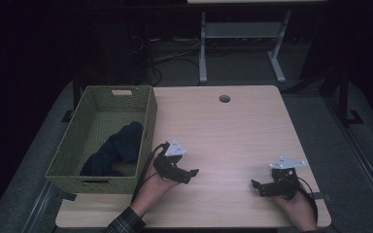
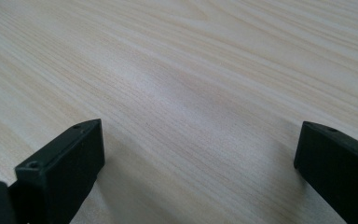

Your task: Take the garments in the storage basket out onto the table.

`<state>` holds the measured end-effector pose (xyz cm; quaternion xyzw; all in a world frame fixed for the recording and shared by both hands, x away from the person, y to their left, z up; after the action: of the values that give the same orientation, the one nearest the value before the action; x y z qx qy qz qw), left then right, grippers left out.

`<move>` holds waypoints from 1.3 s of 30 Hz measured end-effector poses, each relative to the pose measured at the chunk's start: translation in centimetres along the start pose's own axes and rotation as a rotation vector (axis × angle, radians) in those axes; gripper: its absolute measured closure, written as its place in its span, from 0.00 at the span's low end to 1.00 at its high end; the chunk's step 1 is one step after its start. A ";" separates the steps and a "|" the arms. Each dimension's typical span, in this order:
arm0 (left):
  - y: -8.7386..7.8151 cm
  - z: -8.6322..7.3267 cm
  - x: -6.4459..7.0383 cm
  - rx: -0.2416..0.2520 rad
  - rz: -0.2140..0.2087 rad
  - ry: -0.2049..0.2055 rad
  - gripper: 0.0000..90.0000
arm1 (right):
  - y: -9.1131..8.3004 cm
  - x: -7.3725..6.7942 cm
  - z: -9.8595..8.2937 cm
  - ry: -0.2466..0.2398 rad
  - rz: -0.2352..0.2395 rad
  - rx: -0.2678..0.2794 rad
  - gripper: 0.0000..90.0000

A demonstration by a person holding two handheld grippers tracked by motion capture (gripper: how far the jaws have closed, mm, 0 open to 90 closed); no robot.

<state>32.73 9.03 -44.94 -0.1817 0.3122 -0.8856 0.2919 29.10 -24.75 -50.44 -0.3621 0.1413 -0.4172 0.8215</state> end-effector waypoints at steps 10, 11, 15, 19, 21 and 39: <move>-0.6 1.0 0.0 0.001 -0.004 0.002 0.15 | 0.0 0.0 0.0 0.000 0.000 0.000 0.01; -0.8 1.3 -0.1 0.009 -0.002 0.002 0.15 | 0.0 0.0 0.0 0.000 0.000 0.000 0.01; -1.1 1.6 -0.1 0.016 -0.009 -0.003 0.15 | 0.0 0.0 0.0 0.000 0.000 0.000 0.01; -1.5 2.2 -0.1 0.019 -0.012 0.008 0.15 | 0.0 0.0 0.0 0.000 0.000 0.000 0.01; -1.6 2.3 -0.1 0.024 -0.015 0.005 0.15 | 0.0 0.0 0.0 0.001 0.000 0.000 0.01; -2.8 4.0 0.0 0.019 -0.077 0.050 0.15 | 0.0 0.0 0.0 -0.002 0.001 0.001 0.01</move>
<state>33.66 9.00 -40.17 -0.1684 0.3036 -0.9035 0.2513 29.09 -24.76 -50.42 -0.3620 0.1406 -0.4165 0.8220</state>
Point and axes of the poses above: each handheld gripper's, and its own axes: y roughly forward along the jaws, z roughly out of its top, x roughly to its right, the point moved 3 cm from there along y, roughly forward along the jaws, and after that the axes turned 8 degrees about -y, right-handed, at the moved point
